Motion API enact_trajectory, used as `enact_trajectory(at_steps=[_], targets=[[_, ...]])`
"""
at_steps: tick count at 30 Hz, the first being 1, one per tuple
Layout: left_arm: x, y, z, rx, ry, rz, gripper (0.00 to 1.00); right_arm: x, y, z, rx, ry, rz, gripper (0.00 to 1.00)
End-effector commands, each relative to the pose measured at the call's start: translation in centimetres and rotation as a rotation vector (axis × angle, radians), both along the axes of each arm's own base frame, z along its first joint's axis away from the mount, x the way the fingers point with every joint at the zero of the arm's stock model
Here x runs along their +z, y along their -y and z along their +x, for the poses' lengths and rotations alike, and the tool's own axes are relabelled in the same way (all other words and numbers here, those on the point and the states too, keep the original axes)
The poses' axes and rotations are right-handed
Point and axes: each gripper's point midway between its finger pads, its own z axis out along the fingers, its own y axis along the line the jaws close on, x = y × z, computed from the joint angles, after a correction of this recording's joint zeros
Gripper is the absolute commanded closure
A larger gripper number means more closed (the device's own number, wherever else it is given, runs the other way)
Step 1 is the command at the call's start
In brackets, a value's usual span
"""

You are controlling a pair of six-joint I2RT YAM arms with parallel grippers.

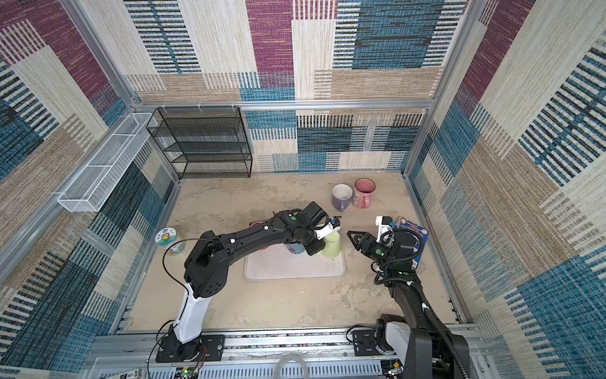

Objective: Turn the mug right side up
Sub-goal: Pick up the mug from the tray.

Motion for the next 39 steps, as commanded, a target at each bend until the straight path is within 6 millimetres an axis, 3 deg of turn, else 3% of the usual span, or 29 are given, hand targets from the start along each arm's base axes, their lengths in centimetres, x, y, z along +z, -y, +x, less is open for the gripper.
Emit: enact_trajectory(at_steps=[1,11,20,28,39], targets=[[0.2,0.3,0.5,0.030,0.011,-0.006,0.75,0.6,-0.2,0.0,0.017,0.037,-0.003,0.42],[-0.1,0.6,0.6,0.017,0.014,0.006,0.80,0.6,-0.2,0.0,0.016,0.039,-0.008,0.42],[-0.2,0.5,1.2,0.035,0.033,0.032,1.00,0.6,-0.2,0.0,0.015,0.040,-0.011,0.42],[0.3,-0.4,1.8,0.071,0.073,0.059,1.00,0.8,-0.1,0.0,0.014,0.046,-0.013,0.42],[4.7,-0.7,1.8,0.094,0.120,-0.006,1.00,0.9,-0.1,0.0,0.016,0.051,-0.017,0.42]])
